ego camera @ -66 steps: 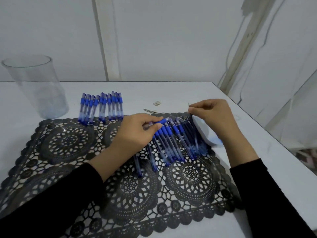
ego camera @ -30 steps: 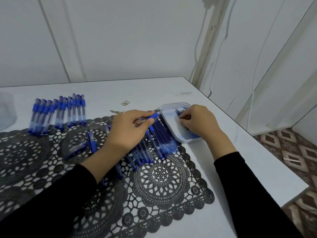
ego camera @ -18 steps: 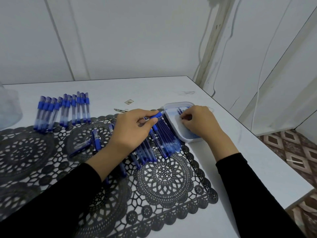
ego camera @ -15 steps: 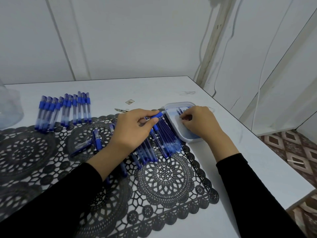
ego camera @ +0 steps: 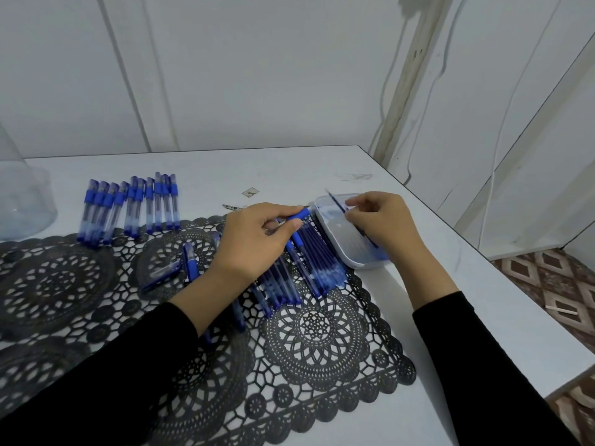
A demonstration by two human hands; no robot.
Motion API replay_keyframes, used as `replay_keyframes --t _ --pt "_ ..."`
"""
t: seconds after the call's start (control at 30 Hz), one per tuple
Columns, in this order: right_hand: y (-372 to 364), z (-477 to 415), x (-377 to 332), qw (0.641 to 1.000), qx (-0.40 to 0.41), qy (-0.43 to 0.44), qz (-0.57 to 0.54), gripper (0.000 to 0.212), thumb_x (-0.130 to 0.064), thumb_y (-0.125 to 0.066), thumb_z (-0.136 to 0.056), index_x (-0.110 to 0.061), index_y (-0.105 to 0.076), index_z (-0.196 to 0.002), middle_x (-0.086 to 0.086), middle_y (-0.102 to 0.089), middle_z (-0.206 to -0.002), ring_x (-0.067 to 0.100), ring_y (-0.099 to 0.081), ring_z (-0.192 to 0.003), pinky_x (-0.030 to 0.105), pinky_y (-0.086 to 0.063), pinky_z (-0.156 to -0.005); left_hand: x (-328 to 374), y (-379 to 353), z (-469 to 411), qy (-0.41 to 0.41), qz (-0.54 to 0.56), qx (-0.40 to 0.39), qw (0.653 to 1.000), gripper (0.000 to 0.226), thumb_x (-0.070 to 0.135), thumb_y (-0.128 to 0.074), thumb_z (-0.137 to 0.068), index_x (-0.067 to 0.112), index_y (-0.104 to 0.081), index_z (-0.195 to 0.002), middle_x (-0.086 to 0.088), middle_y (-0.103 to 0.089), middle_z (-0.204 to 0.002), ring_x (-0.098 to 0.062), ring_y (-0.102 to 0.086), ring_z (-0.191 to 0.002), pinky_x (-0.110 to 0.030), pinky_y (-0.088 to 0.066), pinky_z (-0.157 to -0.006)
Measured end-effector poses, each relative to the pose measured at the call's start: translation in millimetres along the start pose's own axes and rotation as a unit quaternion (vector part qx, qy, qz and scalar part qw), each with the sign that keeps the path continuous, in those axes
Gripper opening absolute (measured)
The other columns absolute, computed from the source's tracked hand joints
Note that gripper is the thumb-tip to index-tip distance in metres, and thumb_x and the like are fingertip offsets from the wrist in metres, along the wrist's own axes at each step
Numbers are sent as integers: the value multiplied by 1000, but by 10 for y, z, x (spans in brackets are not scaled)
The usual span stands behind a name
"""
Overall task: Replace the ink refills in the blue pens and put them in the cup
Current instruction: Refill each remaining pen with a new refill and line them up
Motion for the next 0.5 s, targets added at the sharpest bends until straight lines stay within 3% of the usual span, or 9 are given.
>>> replay_keyframes --t 0.1,0.17,0.23,0.33,0.4,0.5 --pt "28 101 -186 980 -34 -18 -195 21 -6 -66 -88 -14 -74 -106 -5 -72 -87 2 -54 -58 14 -40 -56 35 100 -12 -5 30 6 1000 22 21 -73 -89 34 -74 -107 26 -70 -96 2 -65 -89 -17 -53 -85" --pt "-13 154 -300 955 -71 -23 -289 22 -2 -62 -90 -12 -73 -107 -11 -70 -84 5 -42 -57 18 -32 -52 58 203 -15 -15 54 7 998 24 20 -73 -88 38 -74 -104 22 -73 -93 -7 -68 -86 -21 -55 -82" --pt "-86 206 -396 933 -102 -27 -344 23 -3 -60 -90 -15 -73 -105 -12 -62 -77 7 -39 -62 21 -28 -53 74 326 -1 -24 80 11 996 26 17 -73 -88 39 -72 -101 18 -75 -92 -16 -69 -80 -22 -57 -76" --pt "-222 308 -548 907 -126 -32 -401 20 -5 -60 -91 -18 -71 -101 -8 -56 -78 8 -42 -64 23 -29 -55 72 558 65 -41 65 21 997 26 16 -72 -88 36 -71 -104 21 -74 -85 -6 -65 -71 -15 -51 -65" --pt "-310 379 -656 891 -132 -27 -435 17 -5 -60 -92 -18 -69 -99 -9 -60 -83 7 -43 -64 23 -30 -55 33 703 115 -63 35 27 997 24 20 -71 -87 34 -71 -108 16 -74 -83 -11 -64 -66 -24 -53 -57" --pt "-442 448 -764 879 -127 -18 -460 15 -7 -62 -91 -19 -69 -97 -7 -61 -88 7 -43 -66 24 -28 -56 -55 882 185 -95 9 34 995 26 26 -70 -86 23 -74 -112 5 -76 -85 -25 -68 -67 -43 -55 -59"
Point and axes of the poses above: each hand's wrist, its own z-axis away from the middle knuckle, its own y-axis out of the back of the hand, x = y × z, the point moved 5 cm from there along -z, towards the middle knuckle
